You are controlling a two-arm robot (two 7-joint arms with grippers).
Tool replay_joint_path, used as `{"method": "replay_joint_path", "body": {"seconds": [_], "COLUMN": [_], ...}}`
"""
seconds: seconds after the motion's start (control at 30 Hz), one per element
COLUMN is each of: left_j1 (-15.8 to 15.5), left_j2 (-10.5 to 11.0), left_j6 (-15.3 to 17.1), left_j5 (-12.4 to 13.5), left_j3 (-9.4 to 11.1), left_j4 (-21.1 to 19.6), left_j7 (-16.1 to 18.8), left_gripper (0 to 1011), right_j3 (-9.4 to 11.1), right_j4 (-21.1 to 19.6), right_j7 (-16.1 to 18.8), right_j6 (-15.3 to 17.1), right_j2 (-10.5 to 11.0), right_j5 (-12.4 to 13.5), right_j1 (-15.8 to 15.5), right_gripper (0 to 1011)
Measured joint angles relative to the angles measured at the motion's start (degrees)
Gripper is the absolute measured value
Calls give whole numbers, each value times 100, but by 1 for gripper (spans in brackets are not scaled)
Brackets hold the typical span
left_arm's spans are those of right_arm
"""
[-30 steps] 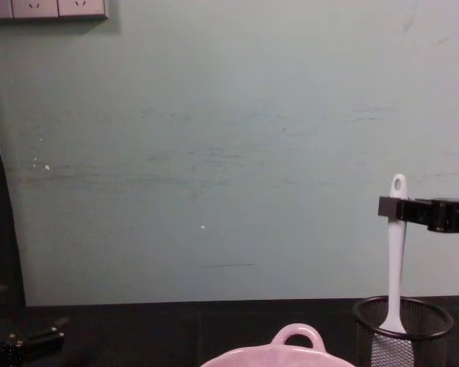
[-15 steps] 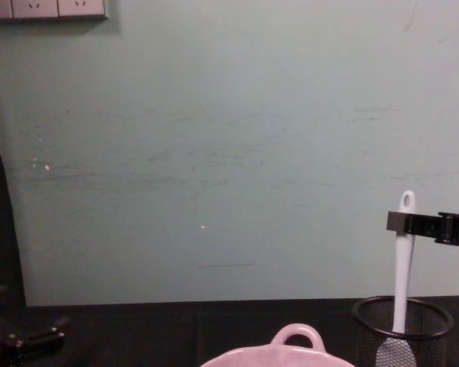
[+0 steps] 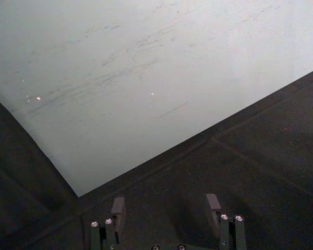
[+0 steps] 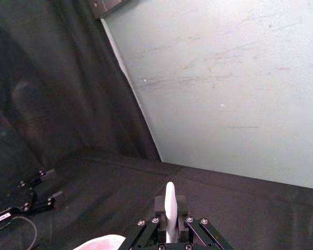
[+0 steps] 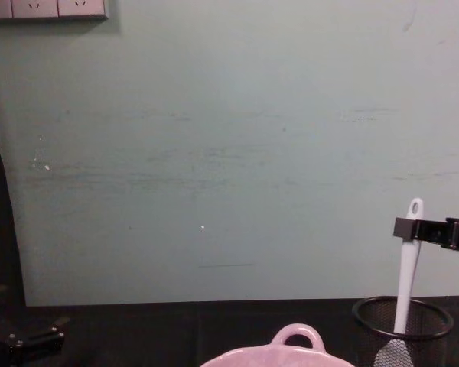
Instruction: Use the one hand to pick up the spoon and stir the clear water in the bowl.
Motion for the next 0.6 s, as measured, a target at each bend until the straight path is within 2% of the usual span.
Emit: {"method": "replay_joint_path", "body": {"seconds": [0.1,0.37,0.43,0.6], "left_j1": [0,0,0,0], "left_j2": [0,0,0,0], "left_j6": [0,0,0,0], "left_j5": [0,0,0,0], "left_j3": [0,0,0,0], "left_j4": [0,0,0,0], "left_j7": [0,0,0,0], "left_gripper": [1005,1005,1005,1005], "right_j3": [-6,-23,-25,-20], "right_j4": [23,165,185,293], "right_j7": [-11,-46,-49,-55], "right_j6": [-20,-132,-146,-178], "right_j2": [0,-24,-28,-48], "right_j5": [19,51,52,63], "right_j1": [-3,-6,-9,-10], "right_gripper": [137,396,429,618]}}
